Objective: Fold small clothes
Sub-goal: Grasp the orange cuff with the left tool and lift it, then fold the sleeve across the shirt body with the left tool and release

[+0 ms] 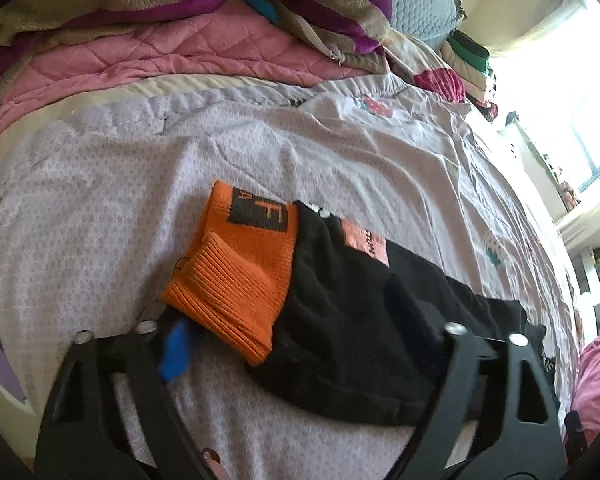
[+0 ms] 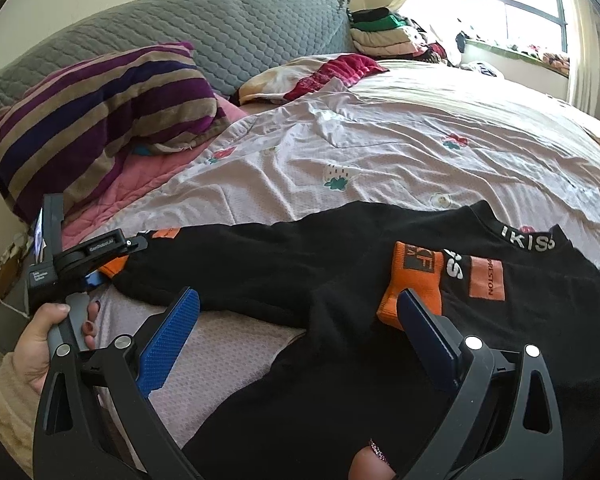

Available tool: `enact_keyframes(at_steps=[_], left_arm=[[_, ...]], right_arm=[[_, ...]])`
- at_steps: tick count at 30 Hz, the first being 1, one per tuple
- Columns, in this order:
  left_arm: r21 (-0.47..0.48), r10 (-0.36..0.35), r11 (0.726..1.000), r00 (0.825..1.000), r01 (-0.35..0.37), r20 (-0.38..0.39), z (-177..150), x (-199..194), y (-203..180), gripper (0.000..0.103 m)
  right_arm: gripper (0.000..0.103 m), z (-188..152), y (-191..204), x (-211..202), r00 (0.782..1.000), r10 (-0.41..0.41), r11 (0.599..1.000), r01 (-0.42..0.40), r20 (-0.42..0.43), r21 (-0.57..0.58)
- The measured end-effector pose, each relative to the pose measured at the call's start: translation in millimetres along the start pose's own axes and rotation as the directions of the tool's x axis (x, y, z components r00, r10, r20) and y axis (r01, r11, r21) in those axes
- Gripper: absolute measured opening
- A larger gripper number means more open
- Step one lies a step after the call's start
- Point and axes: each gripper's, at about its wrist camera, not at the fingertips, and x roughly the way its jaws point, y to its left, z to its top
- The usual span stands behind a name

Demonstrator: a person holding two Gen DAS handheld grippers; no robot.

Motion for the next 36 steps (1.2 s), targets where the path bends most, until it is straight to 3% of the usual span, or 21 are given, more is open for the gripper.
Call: enact_keyframes(at_steps=[2, 3, 5, 7, 15, 23, 29, 36], left_arm=[[-0.005, -0.01, 1.0, 1.0, 0.01, 0.012, 0.3, 0.7, -2.3, 0.048], [-0.01, -0.02, 1.0, 1.0, 0.02, 0.013, 0.2, 1.0, -3.5, 0.042], [-0.017, -0.031, 0.999, 0.999, 0.032, 0.022, 0.3, -1.2, -5.4, 0.017], [-0.024, -0.062, 0.998, 0.997, 0.063, 0.041, 2.3, -7.2, -7.2, 0.006], [0.032, -0.222, 0.975, 0.972, 0.22, 0.076, 3.1, -42.2, -31.4, 0.005], [0.113, -0.325, 0.942, 0.941, 0.315, 0.089, 0.6, -68.2, -70.9, 0.004], [0.186, -0.412, 0.902, 0.907, 0.391, 0.092, -8.1, -87.9, -107.7, 0.004], [0.216, -0.507, 0.845, 0.862, 0.489, 0.032, -25.7, -92.1, -147.5, 0.004]], right_arm=[[0.098, -1.8, -3.5, -2.3, 1.0, 0.002, 1.0, -0.002, 0.004, 0.017], [0.098, -2.6, -4.6, -3.6, 1.0, 0.002, 1.0, -0.002, 0.006, 0.021], [0.098, -4.4, -7.7, -7.0, 1.0, 0.002, 0.999, -0.003, 0.012, 0.035], [0.098, -6.5, -11.5, -11.3, 1.0, 0.001, 0.999, -0.002, 0.021, 0.048], [0.098, -13.2, -29.5, -24.1, 0.999, -0.04, 0.994, 0.036, 0.036, 0.102], [0.098, -19.8, -49.5, -41.8, 0.988, -0.146, 0.981, 0.139, 0.045, 0.136], [0.098, -25.9, -70.9, -57.3, 0.979, -0.196, 0.964, 0.181, 0.061, 0.192], [0.098, -34.8, -95.6, -76.7, 0.967, -0.242, 0.941, 0.215, 0.078, 0.263]])
